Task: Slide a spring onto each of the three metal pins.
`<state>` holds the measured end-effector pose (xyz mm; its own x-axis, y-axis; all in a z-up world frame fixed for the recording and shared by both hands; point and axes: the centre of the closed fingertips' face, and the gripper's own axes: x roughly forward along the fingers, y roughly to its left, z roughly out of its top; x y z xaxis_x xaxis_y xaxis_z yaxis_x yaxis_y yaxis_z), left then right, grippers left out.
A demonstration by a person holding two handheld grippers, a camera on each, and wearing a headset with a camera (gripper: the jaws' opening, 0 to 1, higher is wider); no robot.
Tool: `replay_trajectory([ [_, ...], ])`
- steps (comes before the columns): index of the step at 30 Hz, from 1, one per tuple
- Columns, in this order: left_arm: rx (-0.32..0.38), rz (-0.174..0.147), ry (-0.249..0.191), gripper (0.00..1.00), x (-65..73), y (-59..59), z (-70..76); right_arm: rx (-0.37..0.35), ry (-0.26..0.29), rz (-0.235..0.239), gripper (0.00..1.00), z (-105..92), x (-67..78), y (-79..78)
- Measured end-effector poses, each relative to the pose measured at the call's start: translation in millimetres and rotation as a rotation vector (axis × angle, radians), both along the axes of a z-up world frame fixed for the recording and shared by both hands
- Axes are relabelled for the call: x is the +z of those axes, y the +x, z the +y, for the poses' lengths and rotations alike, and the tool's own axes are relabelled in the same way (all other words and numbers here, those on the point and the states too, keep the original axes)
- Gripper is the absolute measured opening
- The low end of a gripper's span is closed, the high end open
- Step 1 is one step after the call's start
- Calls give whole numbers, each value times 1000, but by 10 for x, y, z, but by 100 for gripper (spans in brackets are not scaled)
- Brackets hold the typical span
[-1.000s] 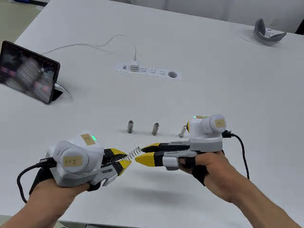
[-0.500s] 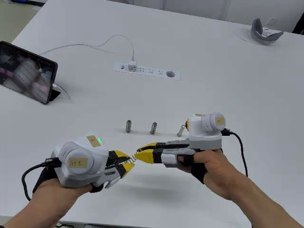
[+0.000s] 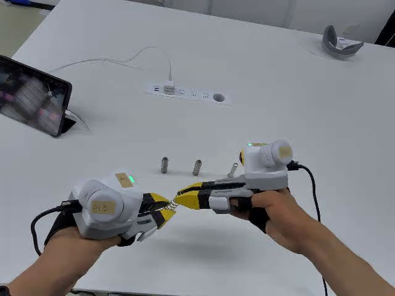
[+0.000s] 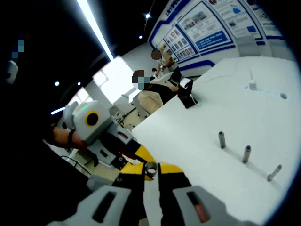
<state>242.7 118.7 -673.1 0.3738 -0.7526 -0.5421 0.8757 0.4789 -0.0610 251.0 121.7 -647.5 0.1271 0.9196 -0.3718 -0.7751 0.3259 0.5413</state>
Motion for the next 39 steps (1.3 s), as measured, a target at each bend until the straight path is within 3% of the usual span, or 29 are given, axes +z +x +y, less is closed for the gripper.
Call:
replay_trajectory([
  [9, -59, -7, -14, 10, 51, 35, -133, 196, -184, -152, 12, -72, 39, -29],
  [12, -79, 0, -37, 10, 87, 47, -197, 250, -216, -177, 12, -110, 79, -27],
  [21, -144, -21, -62, 10, 216, 82, -368, 415, -343, -273, 12, -238, 165, -29],
  [29, -186, -25, -41, 10, 222, 70, -435, 514, -413, -313, 12, -249, 124, -70],
  [32, -199, -23, -41, 10, 231, 50, -449, 524, -405, -301, 13, -221, 81, -98],
  [34, -213, -37, -10, 10, 192, 25, -436, 519, -405, -295, 13, -213, 51, -100],
  [39, -195, -13, -31, 10, 165, 2, -401, 511, -396, -291, 12, -201, 29, -128],
])
